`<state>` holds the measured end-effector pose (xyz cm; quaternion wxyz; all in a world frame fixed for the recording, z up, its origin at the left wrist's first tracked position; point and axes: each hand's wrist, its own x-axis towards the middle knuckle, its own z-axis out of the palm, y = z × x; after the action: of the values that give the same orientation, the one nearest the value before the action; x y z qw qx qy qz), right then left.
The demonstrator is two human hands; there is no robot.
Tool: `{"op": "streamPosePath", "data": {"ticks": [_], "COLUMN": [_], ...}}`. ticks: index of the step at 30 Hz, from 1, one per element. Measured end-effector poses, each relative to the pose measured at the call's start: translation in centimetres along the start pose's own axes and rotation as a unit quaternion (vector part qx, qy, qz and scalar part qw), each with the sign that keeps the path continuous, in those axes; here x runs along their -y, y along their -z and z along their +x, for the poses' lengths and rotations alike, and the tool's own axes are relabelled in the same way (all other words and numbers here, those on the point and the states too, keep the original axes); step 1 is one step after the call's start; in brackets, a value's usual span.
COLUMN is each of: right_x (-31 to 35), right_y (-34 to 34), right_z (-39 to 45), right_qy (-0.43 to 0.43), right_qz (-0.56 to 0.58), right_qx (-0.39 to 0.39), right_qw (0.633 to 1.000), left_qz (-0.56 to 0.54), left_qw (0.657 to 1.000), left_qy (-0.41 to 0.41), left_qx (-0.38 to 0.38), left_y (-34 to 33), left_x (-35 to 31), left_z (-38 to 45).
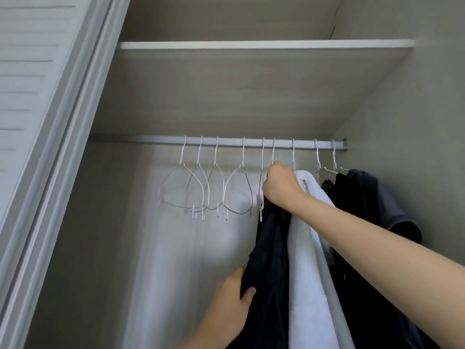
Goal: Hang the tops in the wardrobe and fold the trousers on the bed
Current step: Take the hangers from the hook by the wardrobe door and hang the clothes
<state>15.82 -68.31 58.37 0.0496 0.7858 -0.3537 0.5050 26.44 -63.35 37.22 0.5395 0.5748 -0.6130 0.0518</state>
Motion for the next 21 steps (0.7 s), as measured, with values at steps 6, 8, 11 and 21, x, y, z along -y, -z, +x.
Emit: {"op": "streamPosePath", "data": {"ticks": [6, 8, 11, 21], "right_x": [-1.7, -2.5, -3.2, -3.1], "right_y": [-2.6, -3.2, -2.8, 2.3], "right_z": [-5.5, -6.4, -7.7, -16.0], "right_qy": [0.098, 0.106, 0.118, 0.178], "right_qz": [-0.199, -0.2, -0.188, -0.117], "right_qx": [-0.025, -0.022, -0.023, 0.033], "right_qw": [0.975, 0.974, 0.975, 0.976], "left_qz": [-0.008, -0.007, 0.0, -0.023], "left_qw": [0.999, 0.998, 0.997, 0.993], "left_qy": [-0.015, -0.01, -0.002, 0.08], "left_qx": [0.047, 0.06, 0.074, 0.088], "left_y": [-0.8, -0.6, 0.0, 2.5], "left_x": [-0.3, -0.3, -0.3, -2.6], "left_z": [-2.0, -2.5, -3.7, -11.6]}}
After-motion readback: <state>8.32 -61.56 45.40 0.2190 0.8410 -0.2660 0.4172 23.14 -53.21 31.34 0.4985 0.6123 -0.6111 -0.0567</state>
